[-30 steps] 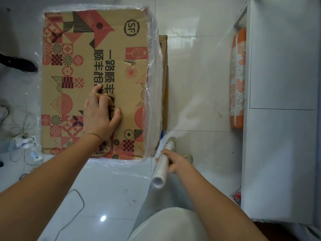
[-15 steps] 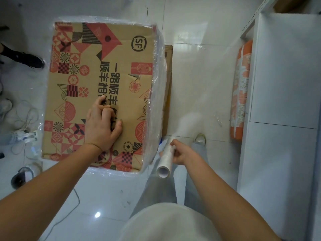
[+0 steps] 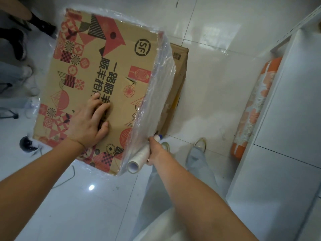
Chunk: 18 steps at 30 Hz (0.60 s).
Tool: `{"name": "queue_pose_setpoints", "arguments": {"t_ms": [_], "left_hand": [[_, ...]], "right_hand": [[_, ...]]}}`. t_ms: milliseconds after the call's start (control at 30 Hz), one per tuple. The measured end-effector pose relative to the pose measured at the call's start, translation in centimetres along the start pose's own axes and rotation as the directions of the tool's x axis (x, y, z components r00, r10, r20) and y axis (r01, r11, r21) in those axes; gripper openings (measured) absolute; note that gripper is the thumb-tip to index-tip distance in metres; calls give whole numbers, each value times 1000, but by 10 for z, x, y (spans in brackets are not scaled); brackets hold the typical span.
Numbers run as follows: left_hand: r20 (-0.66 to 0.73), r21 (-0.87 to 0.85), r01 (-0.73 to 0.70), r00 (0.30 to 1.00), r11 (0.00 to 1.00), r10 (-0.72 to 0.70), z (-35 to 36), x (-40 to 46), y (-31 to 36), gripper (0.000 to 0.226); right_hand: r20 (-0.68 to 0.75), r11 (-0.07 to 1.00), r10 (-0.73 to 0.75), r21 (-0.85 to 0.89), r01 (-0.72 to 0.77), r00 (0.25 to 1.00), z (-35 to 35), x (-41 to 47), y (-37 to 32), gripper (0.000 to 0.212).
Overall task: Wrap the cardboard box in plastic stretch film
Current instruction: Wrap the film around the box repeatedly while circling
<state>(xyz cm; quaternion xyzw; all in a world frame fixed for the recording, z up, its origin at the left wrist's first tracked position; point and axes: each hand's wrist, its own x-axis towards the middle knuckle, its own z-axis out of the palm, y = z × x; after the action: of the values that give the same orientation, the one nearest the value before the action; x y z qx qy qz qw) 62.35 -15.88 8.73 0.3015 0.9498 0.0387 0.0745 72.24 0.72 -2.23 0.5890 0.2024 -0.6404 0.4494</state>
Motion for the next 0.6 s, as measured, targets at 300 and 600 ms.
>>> {"name": "queue_pose_setpoints", "arguments": {"t_ms": [300, 600], "left_hand": [[-145, -209, 766, 591, 608, -794, 0, 71, 79, 47], [-207, -173, 806, 532, 566, -821, 13, 75, 82, 49]], "right_hand": [[-41, 970, -240, -43, 239, 970, -10, -18, -26, 42], [-14, 996, 20, 83, -19, 1000, -12, -38, -38, 44]]}}
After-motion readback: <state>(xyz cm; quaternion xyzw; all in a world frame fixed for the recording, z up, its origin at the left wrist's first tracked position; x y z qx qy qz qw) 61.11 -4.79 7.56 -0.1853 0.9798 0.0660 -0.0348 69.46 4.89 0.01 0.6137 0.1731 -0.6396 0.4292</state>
